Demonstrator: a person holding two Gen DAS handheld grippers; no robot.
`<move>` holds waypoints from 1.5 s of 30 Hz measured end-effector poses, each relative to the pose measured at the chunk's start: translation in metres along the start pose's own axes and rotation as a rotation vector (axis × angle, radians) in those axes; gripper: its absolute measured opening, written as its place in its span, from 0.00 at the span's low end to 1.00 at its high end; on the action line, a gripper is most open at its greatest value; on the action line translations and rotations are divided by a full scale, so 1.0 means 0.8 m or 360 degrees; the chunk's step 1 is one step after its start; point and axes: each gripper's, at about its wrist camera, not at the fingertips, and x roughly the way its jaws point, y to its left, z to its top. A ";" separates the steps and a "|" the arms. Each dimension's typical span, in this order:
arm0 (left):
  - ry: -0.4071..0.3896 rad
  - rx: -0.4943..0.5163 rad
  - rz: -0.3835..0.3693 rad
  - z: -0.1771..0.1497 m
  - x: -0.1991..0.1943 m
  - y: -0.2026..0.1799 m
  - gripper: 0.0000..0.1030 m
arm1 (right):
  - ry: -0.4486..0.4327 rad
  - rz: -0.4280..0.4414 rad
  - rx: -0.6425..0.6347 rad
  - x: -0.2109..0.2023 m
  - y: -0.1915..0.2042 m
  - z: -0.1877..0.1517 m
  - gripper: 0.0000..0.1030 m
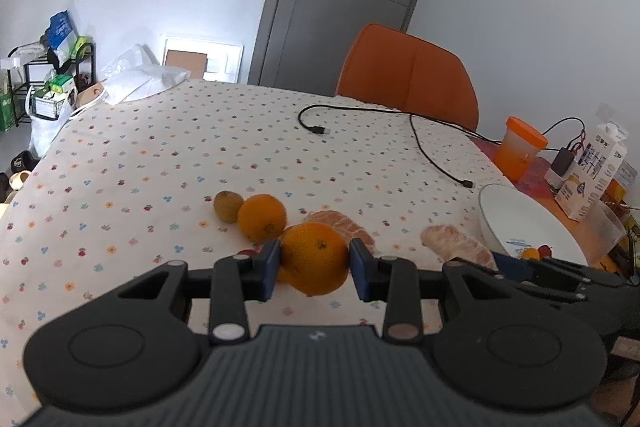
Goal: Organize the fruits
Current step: 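Carry the pomelo segment and orange over the white plate and release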
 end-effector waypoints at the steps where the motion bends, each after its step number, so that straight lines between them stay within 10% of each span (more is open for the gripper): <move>1: -0.0001 0.0008 -0.0007 0.000 0.000 -0.004 0.35 | -0.0018 -0.0002 0.0006 -0.006 -0.002 0.001 0.34; 45: 0.0011 0.0381 -0.0246 0.007 0.059 -0.192 0.35 | -0.0263 -0.0326 0.0306 -0.097 -0.140 -0.029 0.34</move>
